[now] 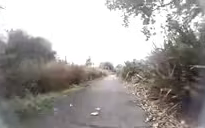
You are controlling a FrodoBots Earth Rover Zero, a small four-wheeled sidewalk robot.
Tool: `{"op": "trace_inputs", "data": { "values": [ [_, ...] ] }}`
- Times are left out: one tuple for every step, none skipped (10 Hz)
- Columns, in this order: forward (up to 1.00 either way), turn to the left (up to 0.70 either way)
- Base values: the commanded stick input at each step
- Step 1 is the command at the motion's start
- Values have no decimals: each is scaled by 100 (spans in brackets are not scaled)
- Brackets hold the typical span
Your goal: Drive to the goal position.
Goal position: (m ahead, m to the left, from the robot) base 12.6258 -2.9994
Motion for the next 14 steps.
{"op": "trace_inputs", "data": {
  "values": [
    [85,0],
    [85,0],
    [85,0],
    [85,0],
    [85,0],
    [85,0],
    [85,0],
    [85,3],
    [85,-26],
    [85,-30],
    [85,-14],
    [85,0],
    [85,0],
    [85,0]
  ]
}}
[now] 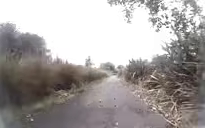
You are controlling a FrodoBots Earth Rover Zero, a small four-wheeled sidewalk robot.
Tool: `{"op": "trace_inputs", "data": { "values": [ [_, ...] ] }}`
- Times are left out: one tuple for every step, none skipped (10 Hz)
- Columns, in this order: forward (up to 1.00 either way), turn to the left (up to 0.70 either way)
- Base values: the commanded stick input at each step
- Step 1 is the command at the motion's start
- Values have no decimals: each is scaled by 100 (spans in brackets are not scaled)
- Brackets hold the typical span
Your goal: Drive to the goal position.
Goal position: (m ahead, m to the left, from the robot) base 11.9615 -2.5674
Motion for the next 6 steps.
{"op": "trace_inputs", "data": {
  "values": [
    [85,-8],
    [85,-31],
    [85,-17],
    [85,0],
    [85,0],
    [85,0]
  ]
}}
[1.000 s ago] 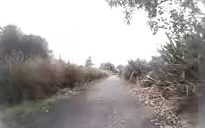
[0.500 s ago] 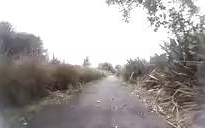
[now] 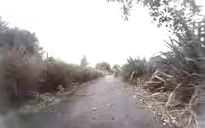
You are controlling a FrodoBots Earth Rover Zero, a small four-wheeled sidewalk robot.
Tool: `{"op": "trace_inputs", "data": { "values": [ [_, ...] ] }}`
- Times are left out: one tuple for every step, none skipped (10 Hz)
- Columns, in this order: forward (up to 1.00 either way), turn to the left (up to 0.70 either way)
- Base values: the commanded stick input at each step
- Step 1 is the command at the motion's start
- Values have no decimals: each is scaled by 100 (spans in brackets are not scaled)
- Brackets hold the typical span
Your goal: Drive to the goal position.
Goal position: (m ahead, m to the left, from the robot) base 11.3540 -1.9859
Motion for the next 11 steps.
{"op": "trace_inputs", "data": {
  "values": [
    [85,0],
    [85,0],
    [85,0],
    [85,0],
    [85,0],
    [85,0],
    [85,0],
    [85,0],
    [85,0],
    [85,0],
    [85,0]
  ]
}}
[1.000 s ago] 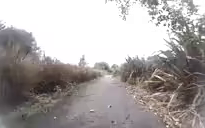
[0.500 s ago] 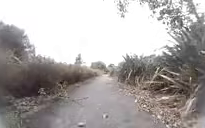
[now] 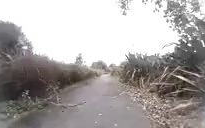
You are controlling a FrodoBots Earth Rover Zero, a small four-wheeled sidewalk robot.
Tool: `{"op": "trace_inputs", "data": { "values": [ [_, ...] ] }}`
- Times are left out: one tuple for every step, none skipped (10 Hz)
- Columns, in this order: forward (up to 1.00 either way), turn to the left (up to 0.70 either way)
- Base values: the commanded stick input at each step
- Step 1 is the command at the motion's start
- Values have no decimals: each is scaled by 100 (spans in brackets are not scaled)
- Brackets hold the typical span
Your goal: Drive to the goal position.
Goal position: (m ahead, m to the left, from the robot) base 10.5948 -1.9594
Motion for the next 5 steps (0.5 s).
{"op": "trace_inputs", "data": {
  "values": [
    [85,8],
    [85,29],
    [85,0],
    [85,0],
    [85,0]
  ]
}}
